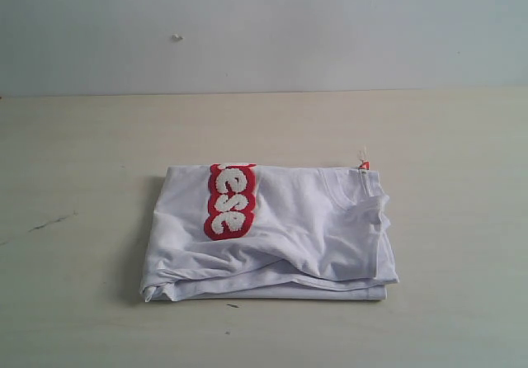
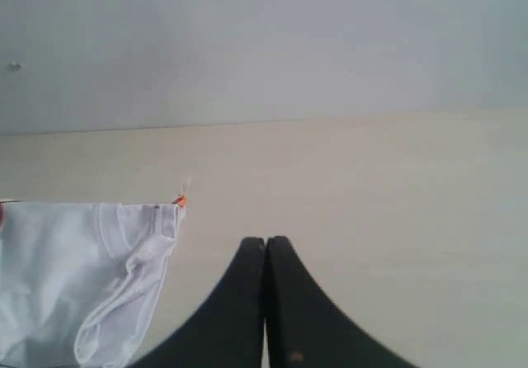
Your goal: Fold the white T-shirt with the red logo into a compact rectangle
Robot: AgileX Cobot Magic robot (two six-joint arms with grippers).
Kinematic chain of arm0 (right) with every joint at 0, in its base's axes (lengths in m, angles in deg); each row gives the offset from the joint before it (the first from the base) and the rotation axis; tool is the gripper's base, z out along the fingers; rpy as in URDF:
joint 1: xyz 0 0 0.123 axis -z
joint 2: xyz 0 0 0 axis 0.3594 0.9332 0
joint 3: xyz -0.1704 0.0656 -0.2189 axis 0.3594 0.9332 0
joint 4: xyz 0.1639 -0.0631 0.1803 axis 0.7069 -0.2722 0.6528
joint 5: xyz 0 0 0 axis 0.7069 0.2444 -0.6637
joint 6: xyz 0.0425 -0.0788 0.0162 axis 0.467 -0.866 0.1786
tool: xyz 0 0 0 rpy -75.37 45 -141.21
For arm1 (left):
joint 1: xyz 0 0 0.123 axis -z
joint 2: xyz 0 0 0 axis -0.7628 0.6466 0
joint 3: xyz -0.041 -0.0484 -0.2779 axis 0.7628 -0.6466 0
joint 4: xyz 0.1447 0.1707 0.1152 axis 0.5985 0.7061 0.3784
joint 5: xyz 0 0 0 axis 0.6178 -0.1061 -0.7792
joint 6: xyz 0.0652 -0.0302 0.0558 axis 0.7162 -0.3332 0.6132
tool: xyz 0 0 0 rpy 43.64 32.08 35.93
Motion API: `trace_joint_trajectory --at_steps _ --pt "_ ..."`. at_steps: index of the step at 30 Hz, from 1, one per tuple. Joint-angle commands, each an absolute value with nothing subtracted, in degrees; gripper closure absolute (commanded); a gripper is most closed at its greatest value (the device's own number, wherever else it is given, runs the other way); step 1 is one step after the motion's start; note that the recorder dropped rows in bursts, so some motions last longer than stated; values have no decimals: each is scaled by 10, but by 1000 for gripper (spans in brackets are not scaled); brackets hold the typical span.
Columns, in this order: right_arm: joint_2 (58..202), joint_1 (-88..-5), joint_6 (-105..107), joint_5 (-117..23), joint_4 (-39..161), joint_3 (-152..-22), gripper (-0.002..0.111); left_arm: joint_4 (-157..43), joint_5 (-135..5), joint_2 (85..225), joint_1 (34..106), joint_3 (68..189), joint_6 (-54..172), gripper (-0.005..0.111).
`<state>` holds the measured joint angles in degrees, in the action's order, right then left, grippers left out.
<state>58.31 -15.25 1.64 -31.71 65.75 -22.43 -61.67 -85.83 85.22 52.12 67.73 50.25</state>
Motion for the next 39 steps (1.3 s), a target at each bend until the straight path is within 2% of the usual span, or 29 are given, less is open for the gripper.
trace_joint_trajectory --at_steps 1,7,39 --pt "580 -142 23 -310 637 -222 108 -622 -854 849 520 677 499 106" --pt "580 -142 23 -273 637 -222 108 -622 -854 849 520 677 499 106" --pt "580 -142 13 -276 626 -222 108 -622 -854 849 520 677 499 106"
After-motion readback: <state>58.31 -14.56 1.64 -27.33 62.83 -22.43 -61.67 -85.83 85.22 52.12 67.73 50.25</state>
